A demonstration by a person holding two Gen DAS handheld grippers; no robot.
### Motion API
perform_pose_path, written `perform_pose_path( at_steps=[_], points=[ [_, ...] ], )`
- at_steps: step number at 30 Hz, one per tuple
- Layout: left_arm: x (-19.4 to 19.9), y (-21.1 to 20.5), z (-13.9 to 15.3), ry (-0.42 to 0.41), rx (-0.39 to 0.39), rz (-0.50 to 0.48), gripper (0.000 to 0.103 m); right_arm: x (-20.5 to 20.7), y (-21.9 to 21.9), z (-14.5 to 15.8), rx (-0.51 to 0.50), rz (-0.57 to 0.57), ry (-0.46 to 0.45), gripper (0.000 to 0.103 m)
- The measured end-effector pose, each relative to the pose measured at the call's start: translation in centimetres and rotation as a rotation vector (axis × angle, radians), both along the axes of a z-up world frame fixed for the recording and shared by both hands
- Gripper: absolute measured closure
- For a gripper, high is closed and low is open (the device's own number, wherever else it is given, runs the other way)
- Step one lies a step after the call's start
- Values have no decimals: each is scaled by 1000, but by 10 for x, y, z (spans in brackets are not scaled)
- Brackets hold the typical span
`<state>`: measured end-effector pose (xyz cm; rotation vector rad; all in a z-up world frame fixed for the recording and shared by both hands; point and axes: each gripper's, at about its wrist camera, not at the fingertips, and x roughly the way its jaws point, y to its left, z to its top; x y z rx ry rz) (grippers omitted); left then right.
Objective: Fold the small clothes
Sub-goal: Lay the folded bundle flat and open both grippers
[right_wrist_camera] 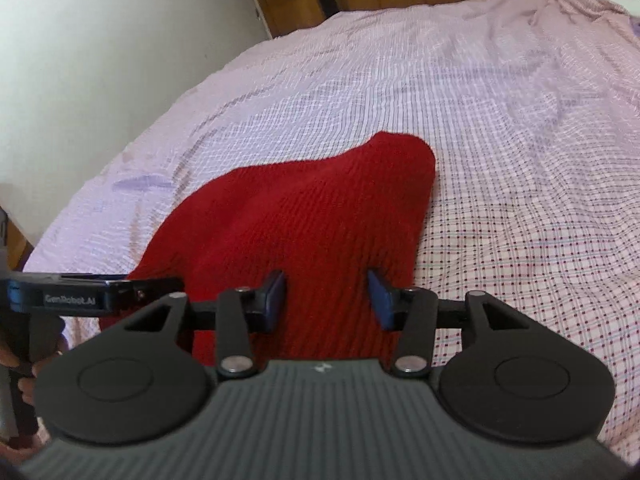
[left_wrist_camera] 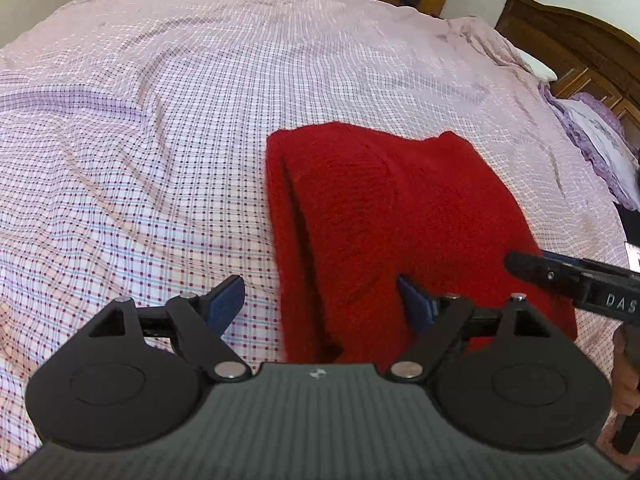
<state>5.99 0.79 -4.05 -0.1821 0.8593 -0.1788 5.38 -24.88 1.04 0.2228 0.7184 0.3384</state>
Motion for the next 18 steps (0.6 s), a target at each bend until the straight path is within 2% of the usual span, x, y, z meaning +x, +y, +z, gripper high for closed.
perform_pose_path(
  at_steps=[2,9,12,18],
  points=[
    [-4,-4,6,-12,14,6,17,-5,0,3,27,-26,-16,43],
    [-44,-22,37,-77,110,-4,17,-44,-9,26,101,-81,-72,35],
    [-65,-24,42,-85,107,4,17,-61,-7,35,67,-73,-59,32],
    [-88,-31,33,-25,101,20,17,-84,-10,54,3,-3,30,32]
  ],
)
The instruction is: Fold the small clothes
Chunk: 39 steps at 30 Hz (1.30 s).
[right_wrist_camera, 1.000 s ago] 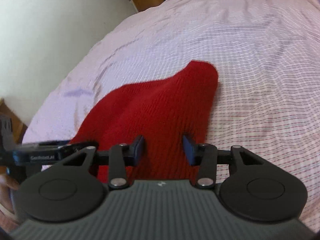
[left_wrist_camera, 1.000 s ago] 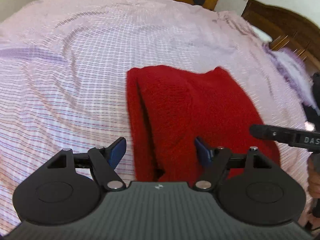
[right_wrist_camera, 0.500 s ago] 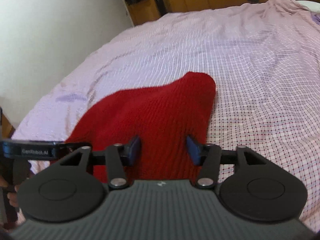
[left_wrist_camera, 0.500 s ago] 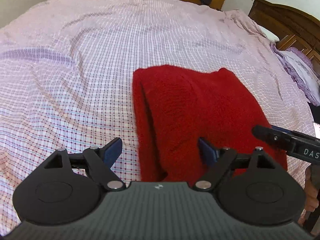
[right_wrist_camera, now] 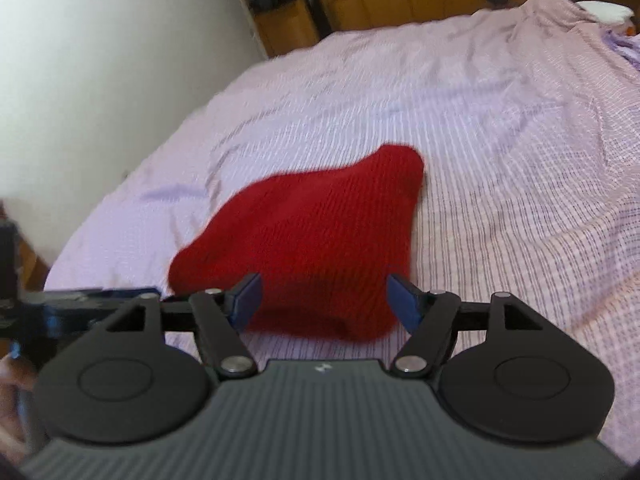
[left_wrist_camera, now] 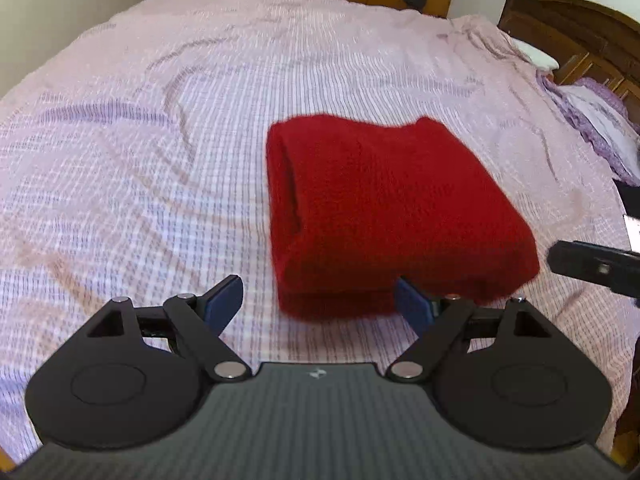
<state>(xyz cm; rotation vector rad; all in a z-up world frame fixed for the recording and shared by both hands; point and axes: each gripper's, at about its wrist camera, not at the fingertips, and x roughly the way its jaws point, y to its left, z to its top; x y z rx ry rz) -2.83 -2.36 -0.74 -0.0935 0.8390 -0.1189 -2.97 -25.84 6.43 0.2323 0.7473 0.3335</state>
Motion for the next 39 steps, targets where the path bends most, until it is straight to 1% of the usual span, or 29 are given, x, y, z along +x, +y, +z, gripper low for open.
perform_pose_path(
  at_steps=[1,3,5,7,9,11,14,16,18,20,25,29,39],
  points=[
    [-2,-1,-2,5,2,0,17,-4,0,5,-24,13,10,32],
    [-4,-4,-4,7,6,1,17,-13,1,10,-70,36,0,32],
    [-7,-6,-7,5,8,4,17,-19,4,4,-102,48,-8,21],
    [-9,-8,-11,4,6,18,16,-20,7,-11,-103,53,-4,22],
    [-9,-11,-18,11,12,39,16,-17,11,-30,-80,46,8,22],
    [-6,-15,-25,13,44,50,16,-14,14,-45,-80,28,-8,22],
    [-5,-19,-36,-2,72,64,16,-8,25,-64,-167,-41,-44,22],
    [-4,-20,-44,8,70,79,16,-5,29,-74,-201,-77,-34,22],
    [-2,-19,-52,21,71,88,16,-5,29,-80,-177,-80,-3,22],
    [-1,-21,-59,24,88,89,16,-7,27,-84,-141,-66,11,22],
    [2,-30,-65,16,143,88,16,-7,26,-98,-146,-94,48,23],
    [2,-34,-68,15,166,89,16,-10,29,-101,-146,-94,47,22],
    [3,-35,-71,17,176,92,14,-8,26,-103,-129,-96,56,22]
  ],
)
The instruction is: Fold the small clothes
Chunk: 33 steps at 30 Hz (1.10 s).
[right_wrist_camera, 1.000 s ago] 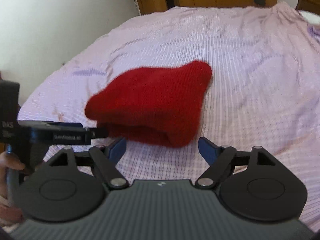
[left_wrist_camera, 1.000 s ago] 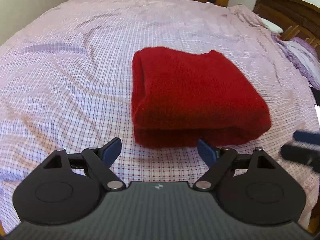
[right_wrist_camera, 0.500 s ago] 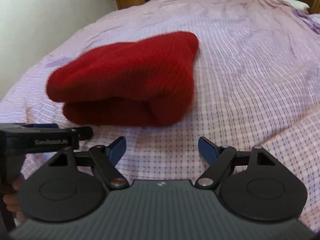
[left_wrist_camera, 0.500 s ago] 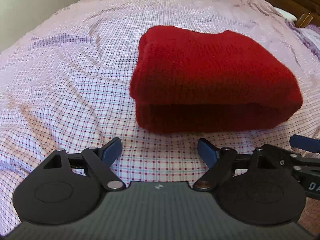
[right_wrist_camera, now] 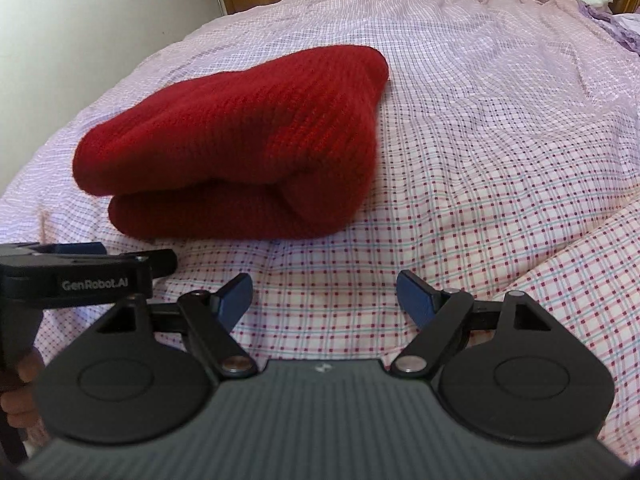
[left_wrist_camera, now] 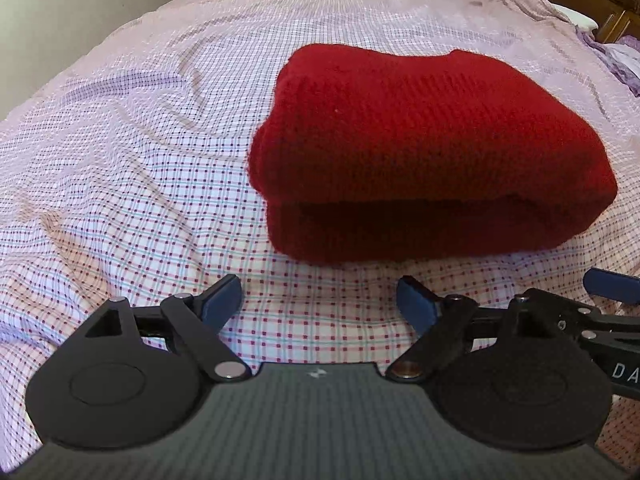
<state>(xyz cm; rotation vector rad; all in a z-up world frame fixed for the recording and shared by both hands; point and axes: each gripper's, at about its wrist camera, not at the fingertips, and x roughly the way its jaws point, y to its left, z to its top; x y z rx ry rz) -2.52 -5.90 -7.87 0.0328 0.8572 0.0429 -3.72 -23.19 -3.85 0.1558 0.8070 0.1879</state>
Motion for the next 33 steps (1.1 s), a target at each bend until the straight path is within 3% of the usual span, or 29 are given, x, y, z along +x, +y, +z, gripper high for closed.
perform_pose_path(
  at_steps=[10,33],
  points=[
    [-1,6,-2,-4,-22,1,14,2,4,-3,-13,8,2,17],
    [1,7,-4,6,-28,9,14,3,4,-5,-5,0,-1,15]
  ],
)
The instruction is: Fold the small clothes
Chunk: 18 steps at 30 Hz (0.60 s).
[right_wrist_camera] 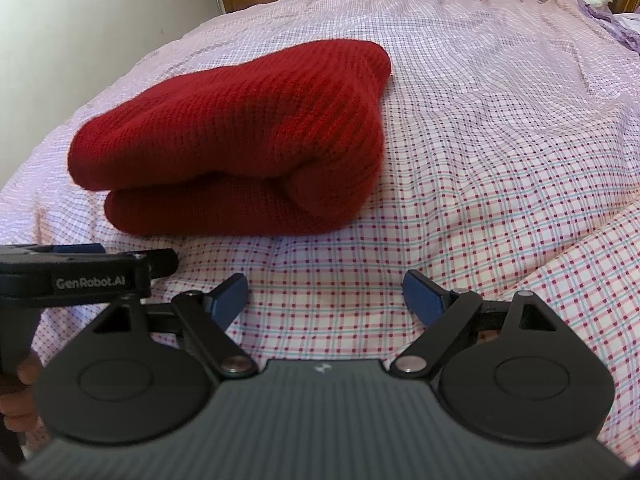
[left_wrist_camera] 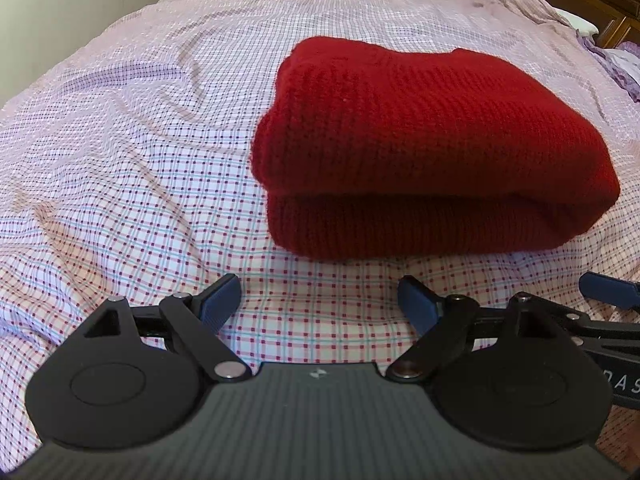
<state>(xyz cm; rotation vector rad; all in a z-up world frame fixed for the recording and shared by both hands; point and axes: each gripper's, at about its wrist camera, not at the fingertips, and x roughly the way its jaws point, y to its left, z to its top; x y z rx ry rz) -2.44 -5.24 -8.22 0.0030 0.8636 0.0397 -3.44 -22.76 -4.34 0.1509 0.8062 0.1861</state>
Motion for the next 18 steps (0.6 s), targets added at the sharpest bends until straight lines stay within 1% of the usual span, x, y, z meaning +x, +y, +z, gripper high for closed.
perform_pose_path(
  at_steps=[7,18],
  points=[
    [0,-4,-1,0,22,-6,14,-2,-1,-1,6,3,-9,15],
    [1,-5,-1,4,18,-3,14,-2,0,-2,2,3,-8,14]
  ],
)
